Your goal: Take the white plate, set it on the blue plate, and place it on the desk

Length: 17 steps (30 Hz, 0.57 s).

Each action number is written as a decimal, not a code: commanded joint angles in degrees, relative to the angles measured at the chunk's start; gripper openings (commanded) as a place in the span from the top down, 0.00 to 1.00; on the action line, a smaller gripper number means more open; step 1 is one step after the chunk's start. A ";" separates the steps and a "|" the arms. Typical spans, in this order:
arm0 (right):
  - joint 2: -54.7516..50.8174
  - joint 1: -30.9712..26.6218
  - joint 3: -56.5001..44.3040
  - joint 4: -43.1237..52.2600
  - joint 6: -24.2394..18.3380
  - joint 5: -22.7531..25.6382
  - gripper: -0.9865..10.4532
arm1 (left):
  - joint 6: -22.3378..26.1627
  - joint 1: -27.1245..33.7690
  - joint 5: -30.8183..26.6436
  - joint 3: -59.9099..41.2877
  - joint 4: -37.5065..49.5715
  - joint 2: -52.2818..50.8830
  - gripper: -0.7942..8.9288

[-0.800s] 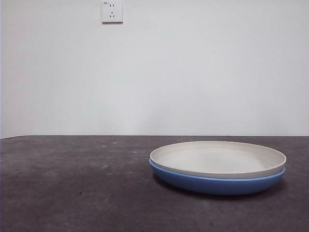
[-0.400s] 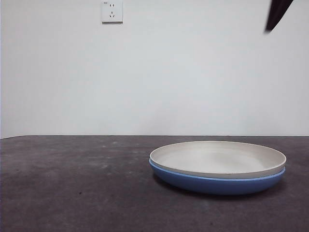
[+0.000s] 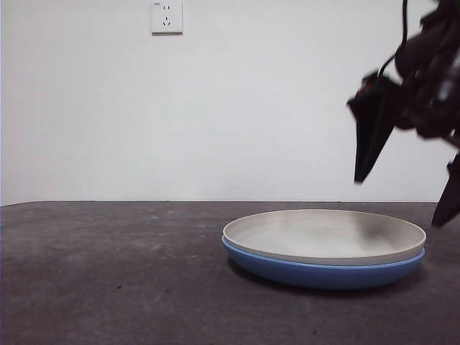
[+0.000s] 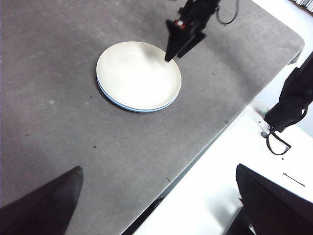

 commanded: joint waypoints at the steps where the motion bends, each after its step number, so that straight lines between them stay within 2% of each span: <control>1: 3.32 0.20 0.79 1.70 -0.66 -0.20 0.32 | -0.15 -0.37 -0.20 0.61 0.70 0.17 0.40; 14: 8.92 0.09 0.79 6.86 -0.46 -3.82 0.33 | -1.57 -0.37 -0.20 0.61 0.98 0.17 0.40; 17: 9.40 -0.22 0.79 6.99 -0.37 -3.76 0.37 | -1.68 -0.37 -0.20 0.61 0.98 0.17 0.40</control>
